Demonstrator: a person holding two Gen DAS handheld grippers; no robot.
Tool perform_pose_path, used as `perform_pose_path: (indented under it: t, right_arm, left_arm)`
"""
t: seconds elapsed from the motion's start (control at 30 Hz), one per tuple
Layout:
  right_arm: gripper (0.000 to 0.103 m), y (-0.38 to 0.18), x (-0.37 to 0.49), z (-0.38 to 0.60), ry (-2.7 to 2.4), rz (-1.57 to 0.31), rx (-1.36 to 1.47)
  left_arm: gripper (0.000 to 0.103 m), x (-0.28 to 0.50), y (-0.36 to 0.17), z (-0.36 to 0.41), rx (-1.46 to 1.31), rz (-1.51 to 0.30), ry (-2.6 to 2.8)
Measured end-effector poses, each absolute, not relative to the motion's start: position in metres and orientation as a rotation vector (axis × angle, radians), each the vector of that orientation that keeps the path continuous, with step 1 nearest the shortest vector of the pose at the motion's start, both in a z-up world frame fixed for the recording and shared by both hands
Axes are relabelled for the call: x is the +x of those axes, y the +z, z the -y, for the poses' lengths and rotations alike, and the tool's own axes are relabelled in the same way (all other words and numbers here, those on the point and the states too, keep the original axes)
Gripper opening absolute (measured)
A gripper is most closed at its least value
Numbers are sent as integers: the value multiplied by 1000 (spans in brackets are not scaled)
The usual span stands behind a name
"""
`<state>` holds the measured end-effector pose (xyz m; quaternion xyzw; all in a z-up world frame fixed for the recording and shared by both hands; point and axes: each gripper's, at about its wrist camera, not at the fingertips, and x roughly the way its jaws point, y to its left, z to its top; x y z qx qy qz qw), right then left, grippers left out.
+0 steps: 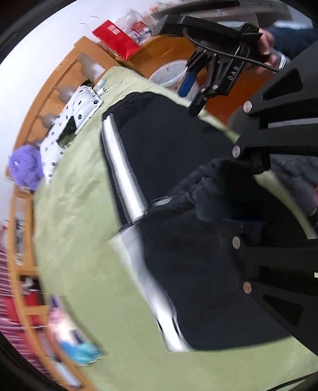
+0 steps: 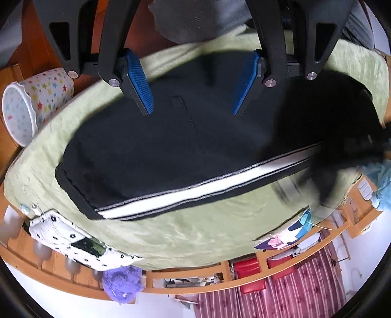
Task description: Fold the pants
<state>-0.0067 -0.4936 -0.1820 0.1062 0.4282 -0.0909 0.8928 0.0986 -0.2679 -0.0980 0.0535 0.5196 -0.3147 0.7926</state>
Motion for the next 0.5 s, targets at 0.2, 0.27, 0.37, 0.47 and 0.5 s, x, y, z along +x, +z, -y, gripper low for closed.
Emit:
perform_pose_path:
  t: [0.2, 0.27, 0.37, 0.47, 0.5]
  right_arm:
    - [66, -195, 13, 484, -35, -888, 360]
    - [66, -203, 30, 473, 63, -901, 465]
    - [70, -213, 50, 455, 169, -922, 577]
    - [75, -229, 68, 438, 168, -968, 627]
    - [76, -235, 72, 432, 147, -995, 614]
  left_arm:
    - [66, 96, -108, 170, -54, -1096, -571]
    - [66, 92, -108, 133, -83, -1067, -495]
    - [67, 85, -112, 89, -128, -1059, -429]
    - [67, 76, -118, 51, -141, -1060, -360]
    - [67, 74, -121, 41, -143, -1058, -345]
